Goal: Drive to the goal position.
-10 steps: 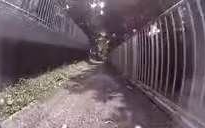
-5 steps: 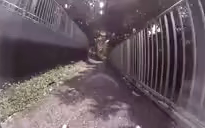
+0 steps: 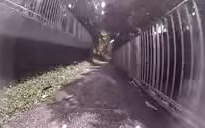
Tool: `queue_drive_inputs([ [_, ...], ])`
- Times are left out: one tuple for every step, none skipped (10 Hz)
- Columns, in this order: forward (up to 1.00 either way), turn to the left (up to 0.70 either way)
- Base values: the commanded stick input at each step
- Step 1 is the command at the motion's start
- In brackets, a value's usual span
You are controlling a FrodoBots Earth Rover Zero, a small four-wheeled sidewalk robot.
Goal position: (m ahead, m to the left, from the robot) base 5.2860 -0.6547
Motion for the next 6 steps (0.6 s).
queue_drive_inputs([
  [0.85, 0.06],
  [0.85, 0.0],
  [0.85, 0.0],
  [0.85, 0.0],
  [0.85, -0.26],
  [0.85, -0.01],
])
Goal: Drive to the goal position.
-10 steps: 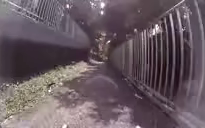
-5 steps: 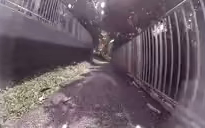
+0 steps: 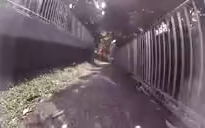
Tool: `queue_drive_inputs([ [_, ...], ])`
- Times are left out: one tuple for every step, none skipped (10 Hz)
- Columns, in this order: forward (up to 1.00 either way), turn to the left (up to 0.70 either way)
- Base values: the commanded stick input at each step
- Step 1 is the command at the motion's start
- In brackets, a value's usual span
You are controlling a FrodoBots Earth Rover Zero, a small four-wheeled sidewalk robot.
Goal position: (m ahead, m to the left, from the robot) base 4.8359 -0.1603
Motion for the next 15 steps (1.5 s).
queue_drive_inputs([
  [0.85, 0.0],
  [0.85, 0.0],
  [0.85, 0.0],
  [0.85, 0.0],
  [0.85, 0.0],
  [0.85, 0.0],
  [0.85, 0.0],
  [0.85, 0.0],
  [0.85, 0.0],
  [0.85, 0.0],
  [0.85, -0.01],
  [0.85, -0.03],
  [0.85, -0.18],
  [0.85, -0.27],
  [0.85, 0.0],
])
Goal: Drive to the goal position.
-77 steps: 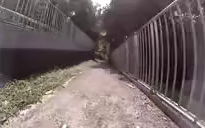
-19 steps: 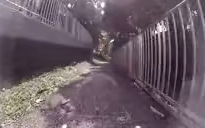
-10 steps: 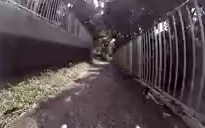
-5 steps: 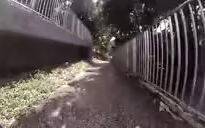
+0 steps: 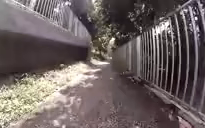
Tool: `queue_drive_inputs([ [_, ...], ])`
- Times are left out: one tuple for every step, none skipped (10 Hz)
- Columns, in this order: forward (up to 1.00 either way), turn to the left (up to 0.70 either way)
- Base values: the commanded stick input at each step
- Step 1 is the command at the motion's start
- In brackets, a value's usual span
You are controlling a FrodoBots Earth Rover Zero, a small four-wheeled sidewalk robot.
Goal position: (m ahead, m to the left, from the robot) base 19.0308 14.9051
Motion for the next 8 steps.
queue_drive_inputs([
  [0.85, 0.0],
  [0.85, 0.0],
  [0.85, 0.0],
  [0.85, 0.0],
  [0.85, 0.0],
  [0.85, 0.0],
  [0.85, 0.0],
  [0.85, 0.0],
])
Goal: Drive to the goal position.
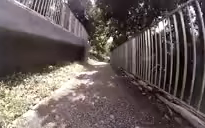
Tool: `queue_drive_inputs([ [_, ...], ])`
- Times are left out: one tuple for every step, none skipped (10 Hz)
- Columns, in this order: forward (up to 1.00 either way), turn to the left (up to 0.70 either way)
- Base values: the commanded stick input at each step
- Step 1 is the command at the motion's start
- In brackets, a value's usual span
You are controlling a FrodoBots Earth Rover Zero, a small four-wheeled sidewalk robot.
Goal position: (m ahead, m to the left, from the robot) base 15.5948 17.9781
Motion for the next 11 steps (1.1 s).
queue_drive_inputs([
  [0.85, 0.0],
  [0.85, 0.0],
  [0.85, 0.0],
  [0.85, 0.0],
  [0.85, 0.0],
  [0.85, 0.0],
  [0.85, 0.0],
  [0.85, 0.0],
  [0.85, 0.0],
  [0.85, 0.0],
  [0.85, 0.0],
])
